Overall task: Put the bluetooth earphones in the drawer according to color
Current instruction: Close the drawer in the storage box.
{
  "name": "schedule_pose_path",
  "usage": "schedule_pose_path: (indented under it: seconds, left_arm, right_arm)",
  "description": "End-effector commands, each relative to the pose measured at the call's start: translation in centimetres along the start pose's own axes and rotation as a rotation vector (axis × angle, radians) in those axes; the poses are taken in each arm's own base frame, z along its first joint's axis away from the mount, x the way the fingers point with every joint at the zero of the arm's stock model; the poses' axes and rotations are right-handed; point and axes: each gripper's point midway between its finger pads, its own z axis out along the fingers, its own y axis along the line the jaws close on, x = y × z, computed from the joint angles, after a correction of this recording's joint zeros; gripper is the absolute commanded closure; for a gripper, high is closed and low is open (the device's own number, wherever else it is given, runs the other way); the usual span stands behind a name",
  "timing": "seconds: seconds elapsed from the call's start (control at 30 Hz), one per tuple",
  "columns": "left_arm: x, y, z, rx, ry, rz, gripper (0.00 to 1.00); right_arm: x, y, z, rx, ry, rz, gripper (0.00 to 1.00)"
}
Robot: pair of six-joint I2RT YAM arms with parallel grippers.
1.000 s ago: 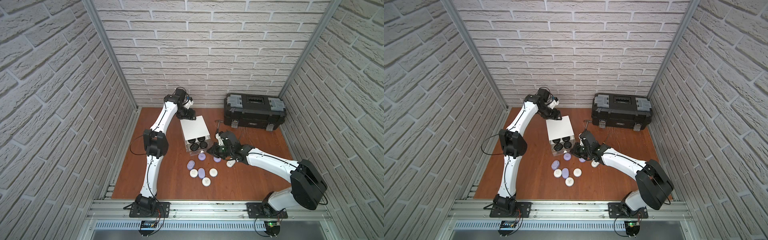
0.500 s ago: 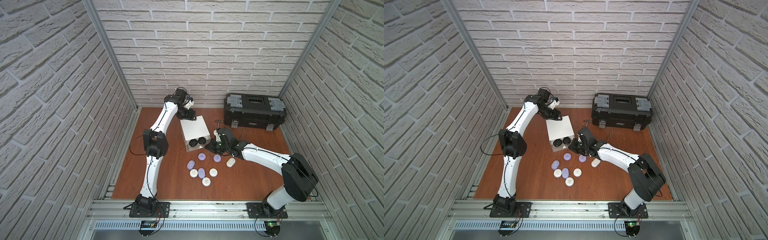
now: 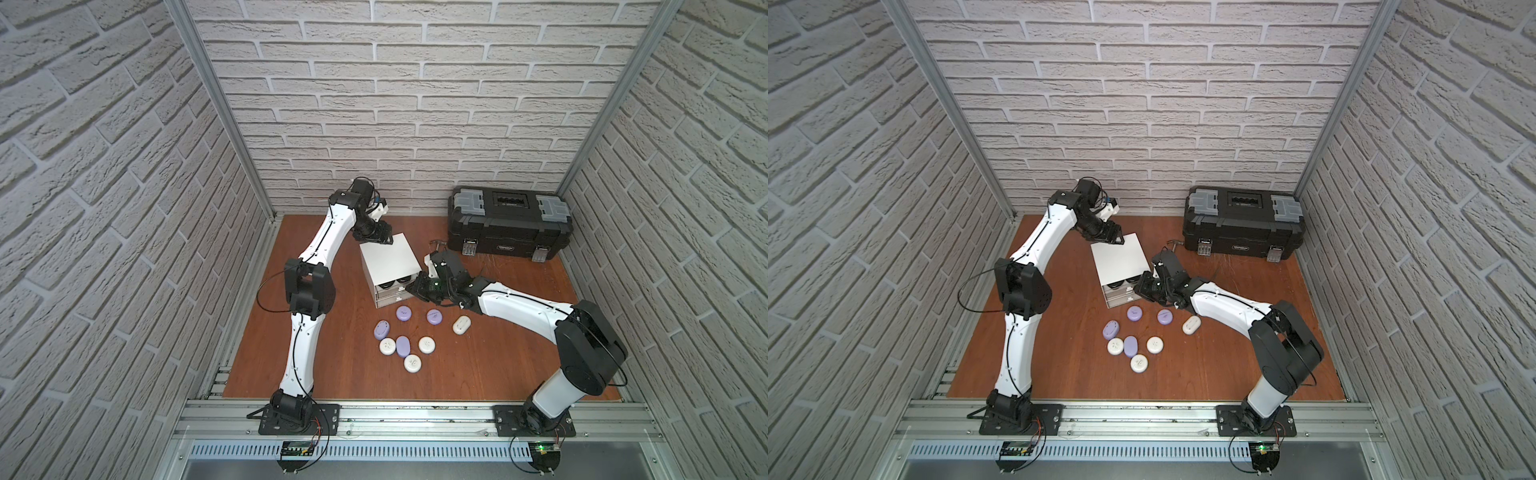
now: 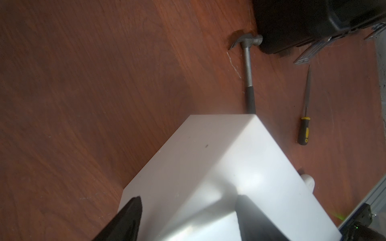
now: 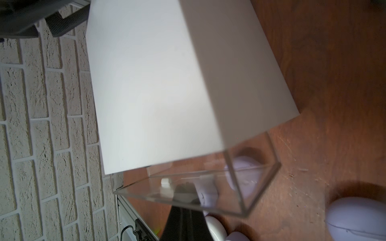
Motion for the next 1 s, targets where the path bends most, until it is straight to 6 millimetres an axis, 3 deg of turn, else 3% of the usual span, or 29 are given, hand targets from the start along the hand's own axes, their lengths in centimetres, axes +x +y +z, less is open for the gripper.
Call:
schedule_pose_path:
  seconds: [0.0, 0.3, 0.77, 0.97]
  left_arm:
    - [2.7, -1.4, 0.0, 0.019, 0.099, -0.012, 0.25]
    - [2.9, -1.7, -0.2, 0.020, 0.100, -0.007, 0.25]
    - [3.1, -1.9, -0.6, 0.017, 0.092, -0.006, 0.24]
    - [3.1, -1.7, -0.5, 0.008, 0.093, -0.010, 0.24]
  right_arm:
    - [-2.1, 1.8, 0.2, -0.053, -0.068, -0.019, 0.97]
    - [-2.7, 2.1, 1.1, -0.066, -0.080, -0.003, 0.97]
    - [-3.5, 3.1, 0.7, -0.108, -0.118, 0.022, 0.97]
    - [-2.6, 2.9, -0.9, -0.104, -0.105, 0.003, 0.97]
